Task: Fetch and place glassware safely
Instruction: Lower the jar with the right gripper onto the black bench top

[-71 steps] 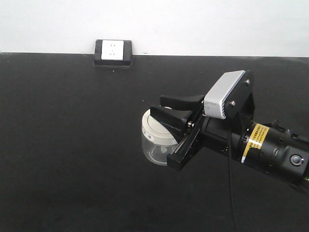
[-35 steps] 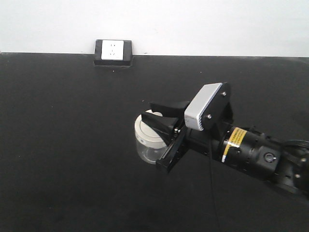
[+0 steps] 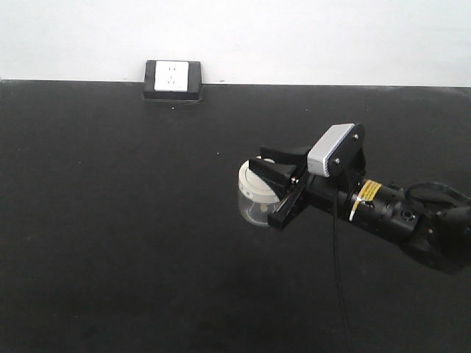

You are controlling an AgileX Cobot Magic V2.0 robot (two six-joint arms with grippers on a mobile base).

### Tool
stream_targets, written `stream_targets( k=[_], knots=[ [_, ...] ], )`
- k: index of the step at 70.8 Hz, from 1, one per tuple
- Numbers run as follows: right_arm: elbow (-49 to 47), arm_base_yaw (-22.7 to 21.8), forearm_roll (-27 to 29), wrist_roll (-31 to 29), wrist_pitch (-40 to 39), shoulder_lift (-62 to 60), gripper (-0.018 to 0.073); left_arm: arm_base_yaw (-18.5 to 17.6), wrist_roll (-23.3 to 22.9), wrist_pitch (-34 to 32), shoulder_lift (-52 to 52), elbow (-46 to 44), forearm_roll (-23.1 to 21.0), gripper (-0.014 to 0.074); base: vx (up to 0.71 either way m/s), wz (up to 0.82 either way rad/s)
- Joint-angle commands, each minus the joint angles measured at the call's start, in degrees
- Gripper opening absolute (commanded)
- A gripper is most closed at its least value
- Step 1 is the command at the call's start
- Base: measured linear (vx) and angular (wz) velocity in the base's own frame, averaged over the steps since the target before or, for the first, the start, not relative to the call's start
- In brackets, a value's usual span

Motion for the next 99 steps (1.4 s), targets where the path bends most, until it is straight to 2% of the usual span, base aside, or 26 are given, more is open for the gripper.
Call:
stream_targets(
  k=[1, 33, 51, 77, 88, 99],
  knots=[
    [-4.62, -1.72, 0.43, -0.42, -7.87, 0.22, -0.0001, -0.33, -0.19, -3.87, 0.43, -1.43, -0.53, -0.0007, 0.0, 0.0],
    [-15.46, -2.41, -0.45, -0.62, -9.08, 14.29, -0.0001, -0.33, -0.19, -3.87, 0.43, -1.43, -0.53, -0.0007, 0.0, 0.0],
    [-16.21, -2.46, 0.49, -1.13, -9.33, 19.87, -0.0001, -0.33, -0.19, -3.87, 0.43, -1.43, -0.53, -0.0007, 0.0, 0.0],
    [-16.21, -2.46, 0.49, -2.08, -9.48, 21.43, 0.0004, -0.33, -0.19, -3.87, 0.43, -1.43, -0.53, -0.0007, 0.0, 0.0],
    [-16.15, -2.46, 0.01, -2.02, -9.53, 21.43, 0.0057, -0.33, -0.19, -3.87, 0.43, -1.43, -0.53, -0.0007, 0.0, 0.0],
    [-16.15, -2.4, 0.04, -2.02, -11.37, 21.43, 0.0202, -0.33, -0.19, -3.87, 0.43, -1.43, -0.53, -0.0007, 0.0, 0.0]
  ],
)
